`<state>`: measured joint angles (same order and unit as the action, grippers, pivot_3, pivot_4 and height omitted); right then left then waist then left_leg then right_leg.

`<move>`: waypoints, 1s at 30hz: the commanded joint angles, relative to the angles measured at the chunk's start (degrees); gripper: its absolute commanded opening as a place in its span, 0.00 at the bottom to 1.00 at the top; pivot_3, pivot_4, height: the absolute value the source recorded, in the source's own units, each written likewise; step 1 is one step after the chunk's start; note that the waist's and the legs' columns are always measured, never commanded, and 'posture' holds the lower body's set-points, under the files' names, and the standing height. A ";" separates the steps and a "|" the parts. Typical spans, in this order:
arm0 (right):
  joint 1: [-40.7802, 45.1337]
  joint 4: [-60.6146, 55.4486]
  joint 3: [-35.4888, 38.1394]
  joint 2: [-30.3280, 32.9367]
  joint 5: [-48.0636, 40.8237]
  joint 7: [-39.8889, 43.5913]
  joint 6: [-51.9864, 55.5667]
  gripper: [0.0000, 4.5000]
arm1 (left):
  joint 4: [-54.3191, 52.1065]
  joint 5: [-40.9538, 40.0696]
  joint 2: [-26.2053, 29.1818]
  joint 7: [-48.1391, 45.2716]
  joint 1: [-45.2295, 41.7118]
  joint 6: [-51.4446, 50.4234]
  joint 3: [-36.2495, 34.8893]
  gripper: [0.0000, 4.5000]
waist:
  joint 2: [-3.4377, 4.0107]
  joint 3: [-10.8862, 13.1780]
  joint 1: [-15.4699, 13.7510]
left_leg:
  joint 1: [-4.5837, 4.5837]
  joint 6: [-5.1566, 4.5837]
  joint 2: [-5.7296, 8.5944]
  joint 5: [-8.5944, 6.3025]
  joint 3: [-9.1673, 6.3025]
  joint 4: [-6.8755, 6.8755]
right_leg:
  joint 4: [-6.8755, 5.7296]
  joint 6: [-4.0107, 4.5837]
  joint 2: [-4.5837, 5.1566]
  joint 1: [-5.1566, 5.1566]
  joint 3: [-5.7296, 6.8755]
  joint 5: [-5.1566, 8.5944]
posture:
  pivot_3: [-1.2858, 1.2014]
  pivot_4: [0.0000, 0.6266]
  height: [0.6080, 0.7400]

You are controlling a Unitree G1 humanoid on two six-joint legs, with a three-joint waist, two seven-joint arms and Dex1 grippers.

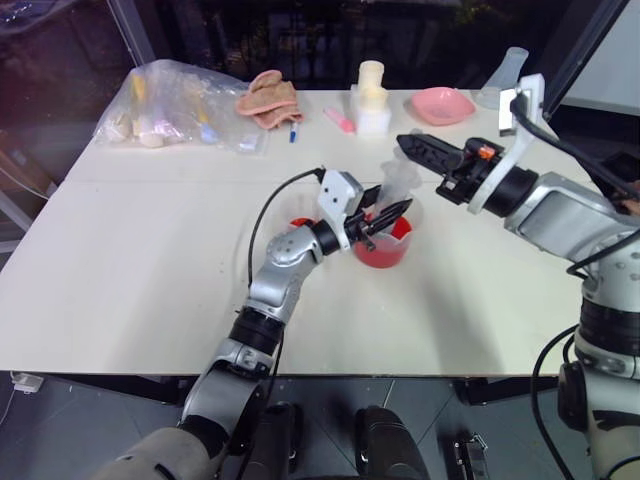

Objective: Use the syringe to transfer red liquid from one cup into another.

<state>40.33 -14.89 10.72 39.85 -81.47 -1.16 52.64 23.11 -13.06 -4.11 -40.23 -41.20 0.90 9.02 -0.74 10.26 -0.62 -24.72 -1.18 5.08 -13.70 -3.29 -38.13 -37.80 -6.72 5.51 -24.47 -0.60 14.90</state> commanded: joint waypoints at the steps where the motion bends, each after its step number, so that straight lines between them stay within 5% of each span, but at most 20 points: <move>1: 5.30 -2.26 4.98 0.07 -1.04 0.83 -3.18 0.02 | 2.05 2.92 0.01 -1.74 1.62 -1.35 4.02 0.34 | 0.00 0.00 -0.01 | 0.00 0.00 0.00 0.00 0.00 0.00 | 0.00 0.00 0.00 0.00 0.00 0.00 | 0.52 0.24 1.00; 16: 3.69 -3.21 4.80 -0.47 -1.90 0.30 -2.43 0.02 | 1.72 1.83 -0.72 0.16 -0.98 -1.12 2.05 0.34 | 0.00 0.00 -0.04 | 0.00 0.00 0.00 0.00 0.00 0.01 | 0.02 0.00 0.01 0.00 0.00 0.00 | 0.52 0.24 1.00; 20: 3.38 -3.31 5.08 -0.23 -2.23 0.21 -1.84 0.35 | 1.41 1.12 -0.89 1.17 -2.58 -1.05 0.82 0.34 | 0.00 0.00 -0.04 | 0.00 0.00 0.00 0.00 0.00 0.02 | 0.04 0.00 0.00 0.00 0.00 0.00 | 0.52 0.24 1.00; 24: 2.62 -3.59 5.61 0.64 -2.74 0.35 -1.37 0.81 | 1.20 0.52 -1.24 2.36 -4.13 -0.71 -0.25 0.34 | 0.00 0.00 -0.11 | 0.00 0.00 0.00 0.00 0.00 0.02 | 0.04 0.00 0.01 0.00 0.00 0.00 | 0.52 0.24 1.00; 30: 1.05 -4.25 7.67 3.58 -5.64 0.98 0.18 0.81 | 0.79 -0.52 -1.78 3.81 -6.83 -1.02 -1.94 0.34 | -0.01 0.01 -0.17 | -0.01 -0.03 0.01 -0.02 0.00 0.02 | 0.11 0.00 0.02 0.03 0.01 0.00 | 0.52 0.24 1.00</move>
<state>40.90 -16.99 16.05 42.39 -85.24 -0.72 53.01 25.20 -13.02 -5.21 -36.89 -46.38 -0.72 7.91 -0.74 10.27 -0.79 -24.73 -1.23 5.08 -13.73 -3.29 -38.11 -37.67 -6.73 5.53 -24.44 -0.59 14.90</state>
